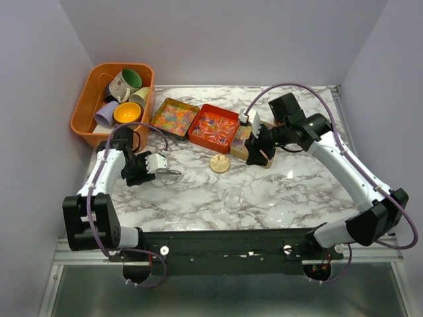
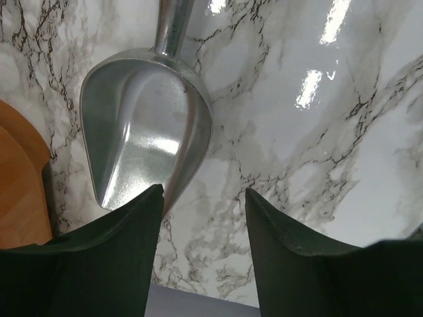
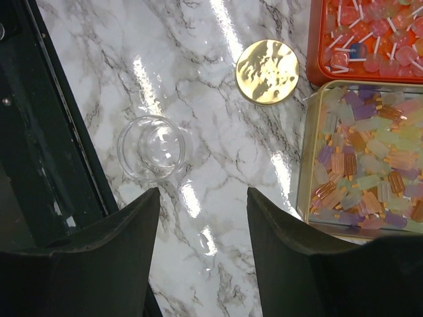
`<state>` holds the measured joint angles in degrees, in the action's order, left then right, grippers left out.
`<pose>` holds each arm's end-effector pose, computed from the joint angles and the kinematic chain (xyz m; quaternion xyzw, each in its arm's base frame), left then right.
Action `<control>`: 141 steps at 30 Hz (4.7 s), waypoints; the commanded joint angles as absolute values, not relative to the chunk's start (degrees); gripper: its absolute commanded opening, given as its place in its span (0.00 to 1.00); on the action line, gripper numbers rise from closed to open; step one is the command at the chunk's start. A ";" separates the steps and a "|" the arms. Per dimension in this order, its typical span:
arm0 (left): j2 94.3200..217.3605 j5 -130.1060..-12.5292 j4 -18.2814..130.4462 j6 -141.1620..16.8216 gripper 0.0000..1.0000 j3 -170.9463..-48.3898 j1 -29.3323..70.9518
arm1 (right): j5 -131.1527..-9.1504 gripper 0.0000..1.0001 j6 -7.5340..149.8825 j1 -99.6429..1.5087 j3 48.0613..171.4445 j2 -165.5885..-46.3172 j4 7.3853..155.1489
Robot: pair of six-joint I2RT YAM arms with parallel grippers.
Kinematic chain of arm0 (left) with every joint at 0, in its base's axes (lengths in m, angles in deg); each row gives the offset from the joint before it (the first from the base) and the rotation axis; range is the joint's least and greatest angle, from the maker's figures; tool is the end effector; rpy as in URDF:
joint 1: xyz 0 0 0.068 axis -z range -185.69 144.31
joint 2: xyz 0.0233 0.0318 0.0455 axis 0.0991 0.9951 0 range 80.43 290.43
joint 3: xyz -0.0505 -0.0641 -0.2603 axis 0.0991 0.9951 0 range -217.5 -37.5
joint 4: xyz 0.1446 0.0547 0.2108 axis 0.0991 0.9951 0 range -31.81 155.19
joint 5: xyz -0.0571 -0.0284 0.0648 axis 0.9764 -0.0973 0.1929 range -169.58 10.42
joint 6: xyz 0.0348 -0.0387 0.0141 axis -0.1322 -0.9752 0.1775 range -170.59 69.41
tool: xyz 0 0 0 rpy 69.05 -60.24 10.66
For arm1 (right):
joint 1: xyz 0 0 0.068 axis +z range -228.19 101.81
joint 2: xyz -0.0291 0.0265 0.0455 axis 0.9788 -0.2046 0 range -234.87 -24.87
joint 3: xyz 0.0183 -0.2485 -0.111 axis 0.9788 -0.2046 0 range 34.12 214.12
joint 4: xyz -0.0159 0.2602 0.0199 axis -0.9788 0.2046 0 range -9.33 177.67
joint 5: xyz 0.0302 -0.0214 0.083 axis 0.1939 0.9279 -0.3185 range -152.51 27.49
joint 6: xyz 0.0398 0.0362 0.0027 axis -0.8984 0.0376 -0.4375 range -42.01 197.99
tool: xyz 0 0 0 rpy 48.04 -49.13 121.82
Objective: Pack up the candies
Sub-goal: Pick up the spatula from the center of the board.
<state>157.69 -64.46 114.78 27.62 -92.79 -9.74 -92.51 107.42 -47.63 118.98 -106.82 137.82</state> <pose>0.2331 0.0072 0.2288 0.6052 0.7790 -0.0336 0.1606 0.2371 0.1607 0.3623 -0.5284 0.7564 0.2492 0.2942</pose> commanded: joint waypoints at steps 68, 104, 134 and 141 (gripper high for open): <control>140.81 -56.11 112.86 -1.02 0.00 -98.32 27.09 | -107.51 0.57 126.51 -34.86 146.36 -134.03 147.73; 146.32 -26.67 87.22 -62.69 0.74 -96.74 0.21 | -97.94 0.00 115.26 -44.36 121.58 -102.15 135.09; 155.32 -9.27 55.99 -93.30 0.57 -86.36 -0.68 | -97.41 0.01 109.89 -44.00 125.18 -104.68 129.19; 156.63 -9.26 79.77 -75.85 0.67 -96.03 -6.74 | -95.73 0.01 110.86 -43.92 122.36 -101.51 129.54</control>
<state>155.57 -9.82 61.74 -90.32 -90.08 -3.84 -95.90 110.13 -44.39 122.87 -104.49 130.06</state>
